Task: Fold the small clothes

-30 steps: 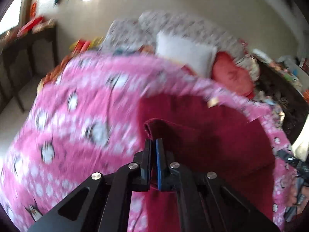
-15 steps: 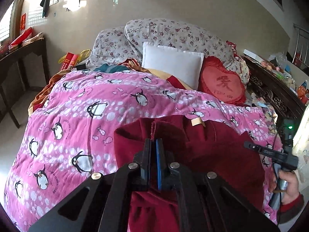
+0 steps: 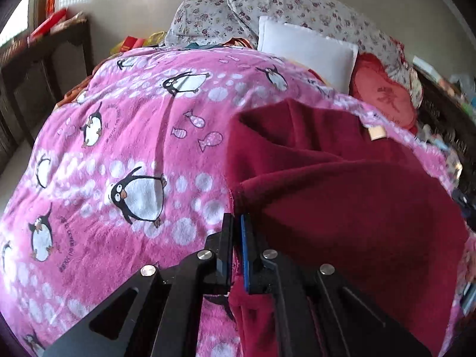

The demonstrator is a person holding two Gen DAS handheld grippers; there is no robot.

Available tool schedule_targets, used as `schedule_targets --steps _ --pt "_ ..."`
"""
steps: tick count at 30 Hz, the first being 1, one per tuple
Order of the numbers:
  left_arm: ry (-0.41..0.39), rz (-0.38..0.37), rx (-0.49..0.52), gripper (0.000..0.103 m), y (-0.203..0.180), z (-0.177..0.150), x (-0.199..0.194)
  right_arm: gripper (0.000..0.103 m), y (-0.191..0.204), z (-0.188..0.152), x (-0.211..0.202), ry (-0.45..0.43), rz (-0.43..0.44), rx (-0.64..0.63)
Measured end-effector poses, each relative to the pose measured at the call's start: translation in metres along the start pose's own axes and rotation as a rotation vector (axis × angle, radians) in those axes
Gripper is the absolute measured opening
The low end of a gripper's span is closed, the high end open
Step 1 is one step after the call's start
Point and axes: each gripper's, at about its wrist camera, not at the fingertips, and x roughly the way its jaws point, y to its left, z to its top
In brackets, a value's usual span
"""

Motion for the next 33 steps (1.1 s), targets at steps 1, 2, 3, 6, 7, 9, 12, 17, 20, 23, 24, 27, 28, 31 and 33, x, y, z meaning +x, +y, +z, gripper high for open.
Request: schedule_targets --steps 1,2,3,6,7,9,12,17,20,23,24,27,28,31,33 --pt "-0.012 0.005 0.010 0.005 -0.002 0.001 -0.003 0.054 0.005 -0.003 -0.015 -0.008 0.027 -0.031" --pt "-0.029 0.019 0.028 0.005 -0.007 0.001 -0.007 0.054 0.013 -0.007 -0.028 -0.012 0.058 -0.070" --pt "-0.035 0.032 0.039 0.005 -0.011 0.001 -0.008 0.054 0.020 -0.011 -0.036 -0.011 0.081 -0.103" --pt "-0.029 0.072 0.052 0.005 -0.017 -0.003 -0.003 0.054 0.050 -0.032 -0.042 0.036 0.087 -0.253" --pt "-0.026 0.075 0.049 0.005 -0.018 -0.003 -0.001 0.051 0.058 -0.041 -0.038 0.051 0.057 -0.314" --pt "-0.020 0.075 0.045 0.007 -0.016 -0.006 0.001 0.047 0.062 -0.057 -0.023 0.091 -0.073 -0.404" --pt "-0.016 0.091 0.056 0.009 -0.017 -0.009 0.003 0.051 0.041 -0.069 -0.016 0.110 -0.094 -0.384" --pt "-0.023 0.115 0.059 0.020 -0.021 -0.015 -0.013 0.054 0.033 -0.060 -0.045 0.080 -0.063 -0.290" --pt "-0.048 0.112 0.051 0.064 -0.019 -0.023 -0.025 0.054 0.045 -0.067 -0.066 0.048 -0.045 -0.334" --pt "-0.069 0.167 0.086 0.065 -0.027 -0.030 -0.022 0.053 0.055 -0.075 -0.064 0.051 -0.087 -0.373" --pt "-0.067 0.168 0.091 0.065 -0.029 -0.032 -0.020 0.048 0.056 -0.077 -0.060 0.059 -0.111 -0.378" --pt "-0.083 0.188 0.111 0.065 -0.035 -0.036 -0.016 0.041 0.047 -0.084 -0.032 0.117 -0.151 -0.349" --pt "-0.089 0.195 0.116 0.065 -0.036 -0.037 -0.016 0.041 0.044 -0.087 -0.026 0.130 -0.144 -0.343" --pt "-0.086 0.193 0.119 0.065 -0.036 -0.040 -0.023 0.041 0.035 -0.085 -0.035 0.132 -0.080 -0.268" --pt "-0.088 0.183 0.121 0.065 -0.035 -0.042 -0.032 0.041 0.034 -0.086 -0.054 0.114 -0.060 -0.256"
